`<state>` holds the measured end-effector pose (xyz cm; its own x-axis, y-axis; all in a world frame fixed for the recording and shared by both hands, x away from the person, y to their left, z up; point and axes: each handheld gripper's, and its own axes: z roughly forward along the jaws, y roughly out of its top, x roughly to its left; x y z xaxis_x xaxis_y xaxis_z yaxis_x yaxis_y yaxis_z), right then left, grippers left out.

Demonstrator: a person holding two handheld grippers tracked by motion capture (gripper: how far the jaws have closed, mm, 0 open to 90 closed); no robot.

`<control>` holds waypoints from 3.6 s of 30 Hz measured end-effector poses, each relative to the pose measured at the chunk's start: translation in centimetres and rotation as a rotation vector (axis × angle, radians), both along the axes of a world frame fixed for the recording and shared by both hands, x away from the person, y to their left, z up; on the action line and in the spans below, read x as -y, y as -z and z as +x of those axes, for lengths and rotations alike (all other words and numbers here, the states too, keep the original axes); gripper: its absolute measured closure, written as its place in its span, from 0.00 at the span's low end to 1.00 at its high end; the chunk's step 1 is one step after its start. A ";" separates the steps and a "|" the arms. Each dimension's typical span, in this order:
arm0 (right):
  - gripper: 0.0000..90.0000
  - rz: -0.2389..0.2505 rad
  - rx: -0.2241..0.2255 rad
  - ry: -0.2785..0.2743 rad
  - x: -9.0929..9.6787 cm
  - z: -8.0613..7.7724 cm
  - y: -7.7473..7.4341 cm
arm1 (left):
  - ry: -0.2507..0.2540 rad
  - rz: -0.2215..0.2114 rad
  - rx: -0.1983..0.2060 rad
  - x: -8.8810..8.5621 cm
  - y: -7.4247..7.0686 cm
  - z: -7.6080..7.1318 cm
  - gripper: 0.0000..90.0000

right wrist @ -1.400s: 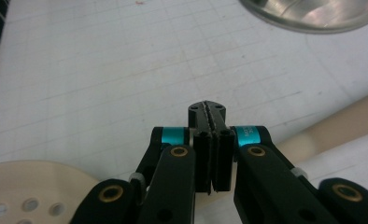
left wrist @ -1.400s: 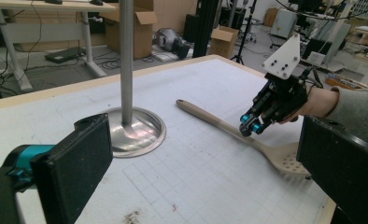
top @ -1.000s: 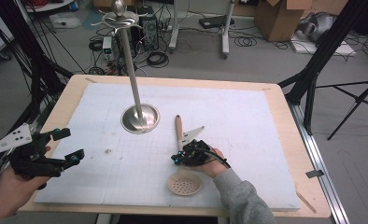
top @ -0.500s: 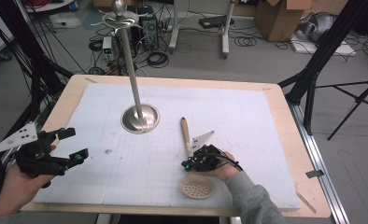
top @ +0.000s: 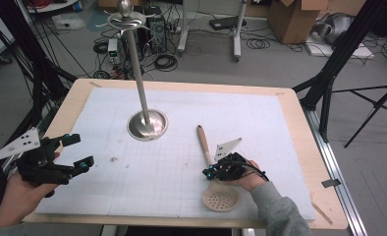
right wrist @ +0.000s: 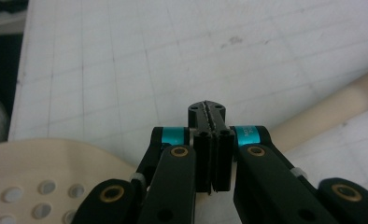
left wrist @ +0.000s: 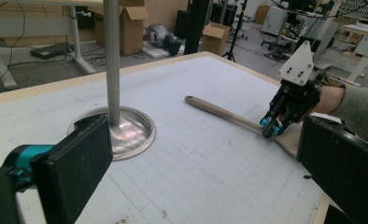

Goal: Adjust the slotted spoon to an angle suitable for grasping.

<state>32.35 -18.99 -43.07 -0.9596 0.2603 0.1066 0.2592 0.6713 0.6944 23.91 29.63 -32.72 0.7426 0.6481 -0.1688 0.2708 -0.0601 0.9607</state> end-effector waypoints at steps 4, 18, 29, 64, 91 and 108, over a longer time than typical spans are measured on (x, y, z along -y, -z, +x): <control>1.00 0.019 0.054 0.065 0.6 1.0 -0.8 | 0.002 0.001 0.000 -0.1 0.0 0.1 0.05; 1.00 0.075 0.063 0.305 2.5 5.8 -0.1 | 0.013 -0.005 -0.005 -0.2 0.3 0.2 0.05; 1.00 0.064 0.026 0.274 1.4 6.8 1.5 | 0.005 -0.011 -0.017 -0.5 0.7 -0.3 0.05; 1.00 0.033 0.037 -0.096 -3.9 4.2 -1.0 | -0.029 0.015 -0.030 -1.4 1.2 -0.9 0.05; 1.00 -0.077 0.012 -0.199 -1.1 1.2 0.3 | -0.033 0.015 -0.038 -1.4 1.5 -0.8 0.05; 1.00 0.016 0.074 0.075 -1.0 4.3 -2.2 | -0.023 0.020 -0.037 -1.1 1.5 -0.7 0.05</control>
<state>36.63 -18.00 -40.89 -0.9428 0.3309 0.0406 0.2559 0.6401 0.7244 23.24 30.70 -34.18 0.7206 0.6688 -0.1830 0.3078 -0.0720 0.9487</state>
